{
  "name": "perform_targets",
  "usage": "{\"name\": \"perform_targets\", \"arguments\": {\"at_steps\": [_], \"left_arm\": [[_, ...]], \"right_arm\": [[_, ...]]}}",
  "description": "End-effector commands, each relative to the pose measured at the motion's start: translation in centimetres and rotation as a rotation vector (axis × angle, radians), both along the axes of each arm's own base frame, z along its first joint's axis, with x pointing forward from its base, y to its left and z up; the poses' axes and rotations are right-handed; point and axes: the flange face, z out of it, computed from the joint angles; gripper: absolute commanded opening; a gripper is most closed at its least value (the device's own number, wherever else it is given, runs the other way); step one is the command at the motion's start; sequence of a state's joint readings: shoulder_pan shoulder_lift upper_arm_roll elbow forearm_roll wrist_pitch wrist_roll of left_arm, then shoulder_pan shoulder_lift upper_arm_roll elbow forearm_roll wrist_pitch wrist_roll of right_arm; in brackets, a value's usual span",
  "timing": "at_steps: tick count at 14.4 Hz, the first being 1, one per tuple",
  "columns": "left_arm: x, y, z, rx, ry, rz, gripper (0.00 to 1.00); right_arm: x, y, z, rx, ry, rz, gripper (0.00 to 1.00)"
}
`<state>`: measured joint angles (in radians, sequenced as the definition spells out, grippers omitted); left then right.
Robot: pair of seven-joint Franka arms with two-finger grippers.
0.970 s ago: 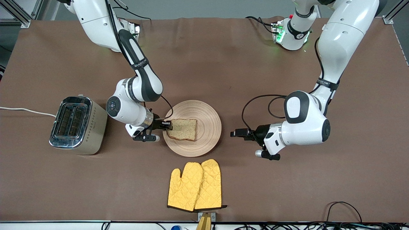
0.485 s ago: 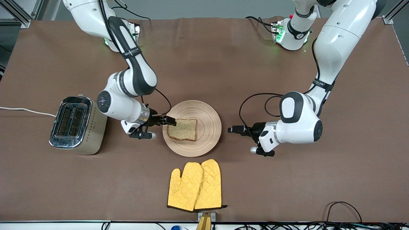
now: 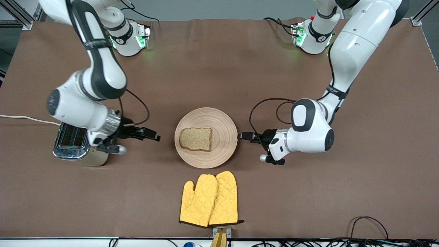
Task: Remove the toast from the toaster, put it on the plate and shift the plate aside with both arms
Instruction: 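Withdraw the right gripper while the left gripper approaches the plate rim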
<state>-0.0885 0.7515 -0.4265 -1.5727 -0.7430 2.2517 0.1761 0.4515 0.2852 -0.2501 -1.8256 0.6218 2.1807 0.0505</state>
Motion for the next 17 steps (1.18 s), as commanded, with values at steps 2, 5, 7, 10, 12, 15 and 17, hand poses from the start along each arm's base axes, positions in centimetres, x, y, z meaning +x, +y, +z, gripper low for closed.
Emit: {"name": "perform_targets", "arguments": {"at_steps": [2, 5, 7, 10, 12, 15, 17], "left_arm": [[-1.7, -0.8, -3.7, -0.1, -0.042, 0.012, 0.86], [-2.5, -0.5, -6.8, -0.173, -0.079, -0.013, 0.78], [-2.7, -0.3, -8.4, -0.206, -0.101, -0.021, 0.72], [-3.1, -0.1, -9.6, -0.226, -0.119, -0.031, 0.69], [-3.2, -0.1, -10.4, -0.227, -0.119, -0.026, 0.69], [-3.5, -0.2, -11.5, -0.236, -0.125, -0.019, 0.66], [-3.7, -0.5, -11.7, -0.245, -0.13, -0.015, 0.61]], "right_arm": [[-2.7, -6.7, 9.0, -0.124, -0.055, 0.026, 1.0], [-5.2, -12.4, 14.7, -0.25, -0.096, 0.04, 1.0], [-6.9, -15.4, 17.8, -0.359, -0.122, 0.05, 1.0], [-8.9, -19.3, 21.4, -0.424, -0.149, 0.016, 1.0], [-9.4, -19.9, 24.7, -0.47, -0.14, 0.009, 1.0], [-8.6, -21.6, 27.5, -0.528, -0.151, -0.028, 1.0], [-7.5, -21.5, 27.5, -0.537, -0.149, -0.031, 1.0]]}}
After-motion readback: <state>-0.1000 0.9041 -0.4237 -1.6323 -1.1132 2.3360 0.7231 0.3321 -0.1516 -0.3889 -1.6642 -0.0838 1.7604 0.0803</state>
